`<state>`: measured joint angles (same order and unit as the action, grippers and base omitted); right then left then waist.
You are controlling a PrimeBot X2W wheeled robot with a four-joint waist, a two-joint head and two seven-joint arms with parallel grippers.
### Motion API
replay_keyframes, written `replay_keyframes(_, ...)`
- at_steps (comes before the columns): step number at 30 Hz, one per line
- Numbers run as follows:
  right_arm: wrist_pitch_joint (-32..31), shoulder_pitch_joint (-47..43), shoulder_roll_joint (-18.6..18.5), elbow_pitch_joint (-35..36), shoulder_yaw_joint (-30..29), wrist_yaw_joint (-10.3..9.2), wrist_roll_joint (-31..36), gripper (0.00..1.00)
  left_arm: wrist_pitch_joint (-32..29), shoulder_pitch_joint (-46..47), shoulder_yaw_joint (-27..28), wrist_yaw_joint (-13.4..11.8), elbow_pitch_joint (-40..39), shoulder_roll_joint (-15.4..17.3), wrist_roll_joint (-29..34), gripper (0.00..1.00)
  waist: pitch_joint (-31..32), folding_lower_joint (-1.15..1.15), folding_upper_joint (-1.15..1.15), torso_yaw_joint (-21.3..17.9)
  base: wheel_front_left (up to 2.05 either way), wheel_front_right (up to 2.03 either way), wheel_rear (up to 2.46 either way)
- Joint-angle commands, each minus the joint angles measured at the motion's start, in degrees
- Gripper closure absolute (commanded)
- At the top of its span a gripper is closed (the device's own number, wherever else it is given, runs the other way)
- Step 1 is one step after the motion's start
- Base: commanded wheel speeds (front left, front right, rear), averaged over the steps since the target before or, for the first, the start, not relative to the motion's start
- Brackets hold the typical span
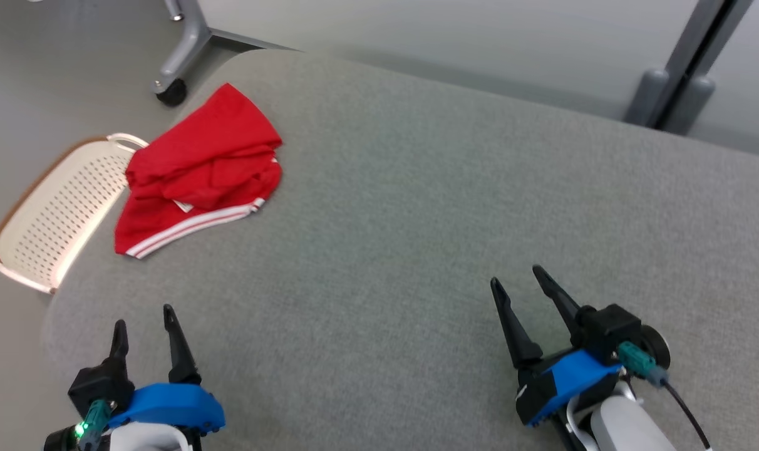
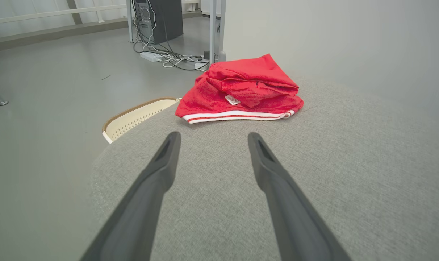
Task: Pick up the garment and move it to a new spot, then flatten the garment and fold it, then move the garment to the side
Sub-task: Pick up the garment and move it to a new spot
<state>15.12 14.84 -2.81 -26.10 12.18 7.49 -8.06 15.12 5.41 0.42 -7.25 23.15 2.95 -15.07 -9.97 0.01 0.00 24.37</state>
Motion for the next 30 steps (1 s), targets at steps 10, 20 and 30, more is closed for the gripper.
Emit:
replay_keyframes(10, 0.04, 4.90, -2.70, 6.31, 4.82, 0.01, 0.18, 0.00, 0.09, 15.10, 7.74, -0.45, 7.23, 1.45, 4.08, 0.00, -8.51, -0.01, 0.00, -7.21, 0.00, 0.00, 0.00)
replay_keyframes(20, 0.03, 8.32, -6.48, 13.10, 9.25, 0.01, -2.29, 0.00, 0.09, 27.70, 11.80, -1.62, 18.71, 5.11, 5.03, 0.00, -15.88, -0.01, 0.00, -13.36, 0.00, 0.00, 0.00)
replay_keyframes(30, 0.03, 8.99, -8.44, 15.40, 9.10, 0.01, -2.83, 0.00, -1.44, 35.55, 12.59, -2.14, 34.06, 8.62, 4.41, 0.00, -18.30, -0.01, 0.00, -15.56, 0.00, 0.00, 0.00)
